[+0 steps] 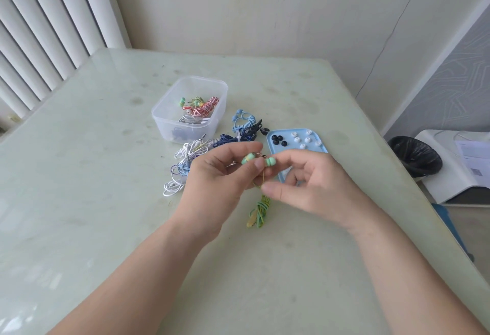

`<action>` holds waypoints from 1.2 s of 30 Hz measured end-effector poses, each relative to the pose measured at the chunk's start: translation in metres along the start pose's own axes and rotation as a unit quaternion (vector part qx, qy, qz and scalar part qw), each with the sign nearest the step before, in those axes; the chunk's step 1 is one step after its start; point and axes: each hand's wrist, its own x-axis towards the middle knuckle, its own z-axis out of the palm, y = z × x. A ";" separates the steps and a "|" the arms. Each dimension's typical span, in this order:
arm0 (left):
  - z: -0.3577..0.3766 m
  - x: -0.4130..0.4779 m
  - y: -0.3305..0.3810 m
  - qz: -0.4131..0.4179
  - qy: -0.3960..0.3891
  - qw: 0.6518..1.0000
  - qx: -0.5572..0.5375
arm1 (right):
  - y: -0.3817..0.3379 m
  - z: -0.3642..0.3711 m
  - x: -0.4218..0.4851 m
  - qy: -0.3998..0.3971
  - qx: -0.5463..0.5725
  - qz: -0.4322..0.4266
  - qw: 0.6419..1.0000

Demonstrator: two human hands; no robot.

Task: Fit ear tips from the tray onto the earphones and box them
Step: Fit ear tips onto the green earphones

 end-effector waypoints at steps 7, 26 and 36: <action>-0.006 0.000 0.010 -0.015 -0.018 0.994 -0.108 | -0.009 0.013 0.002 -0.076 -0.153 0.050 0.984; -0.017 0.003 0.056 -0.030 0.010 0.999 0.018 | -0.051 0.001 0.018 0.113 0.214 0.057 0.969; -0.027 0.005 0.090 -0.078 -0.114 0.990 0.005 | -0.087 0.010 0.035 0.090 0.263 0.015 0.960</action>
